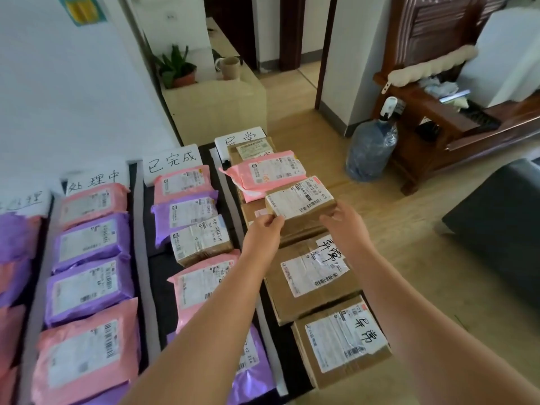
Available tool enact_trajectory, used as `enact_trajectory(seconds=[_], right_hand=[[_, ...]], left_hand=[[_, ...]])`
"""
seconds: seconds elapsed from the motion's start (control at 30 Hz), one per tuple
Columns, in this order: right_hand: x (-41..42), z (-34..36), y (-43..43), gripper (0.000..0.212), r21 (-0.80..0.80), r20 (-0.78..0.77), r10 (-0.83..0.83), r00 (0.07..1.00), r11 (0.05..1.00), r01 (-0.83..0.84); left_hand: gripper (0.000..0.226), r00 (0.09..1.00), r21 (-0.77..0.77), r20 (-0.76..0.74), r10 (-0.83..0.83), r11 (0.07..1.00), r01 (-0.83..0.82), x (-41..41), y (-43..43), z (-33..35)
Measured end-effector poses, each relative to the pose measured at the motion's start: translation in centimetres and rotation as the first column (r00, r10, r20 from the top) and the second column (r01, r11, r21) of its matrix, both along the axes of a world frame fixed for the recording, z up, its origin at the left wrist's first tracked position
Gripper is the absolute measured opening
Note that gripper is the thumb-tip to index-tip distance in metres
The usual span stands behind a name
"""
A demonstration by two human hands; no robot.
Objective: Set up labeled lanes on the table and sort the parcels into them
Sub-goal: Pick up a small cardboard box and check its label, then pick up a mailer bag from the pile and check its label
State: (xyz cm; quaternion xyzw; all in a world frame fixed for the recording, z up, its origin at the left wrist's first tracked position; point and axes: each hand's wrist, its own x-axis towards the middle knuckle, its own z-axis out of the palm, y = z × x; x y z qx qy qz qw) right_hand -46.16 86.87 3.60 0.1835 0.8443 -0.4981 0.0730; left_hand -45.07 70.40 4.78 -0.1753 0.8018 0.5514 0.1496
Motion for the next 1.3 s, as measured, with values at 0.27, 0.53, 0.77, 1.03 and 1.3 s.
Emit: enact_trajectory(seconds=[0.27,0.53,0.77,1.03,1.3], right_hand=[[2.6,1.2,-0.2,0.059,0.025,-0.083,-0.086,0.993,0.996,0.088],[6.4,3.4,-4.7,0.051,0.030,-0.244,-0.065,0.968,0.997,0.074],[10.9,5.1,-11.1,0.040,0.087,-0.273,0.105,0.956,0.993,-0.085],[17.6,6.8,-23.1,0.034,0.075,-0.323,0.253,0.912,0.967,-0.242],[28.8,6.0,-41.1,0.031,0.071,-0.317,0.483,0.816,0.871,-0.487]], left_hand=[[0.056,0.995,-0.145,-0.045,-0.090,0.986,0.083,2.4,-0.2,0.6],[0.052,0.981,-0.221,-0.173,-0.086,0.974,0.046,6.9,-3.4,2.5],[0.037,0.947,-0.218,-0.313,0.080,0.964,-0.153,12.1,-9.0,4.2],[0.029,0.908,-0.250,-0.363,0.210,0.917,-0.312,20.5,-21.9,5.8],[0.028,0.865,-0.235,-0.340,0.369,0.857,-0.458,34.1,-38.4,6.1]])
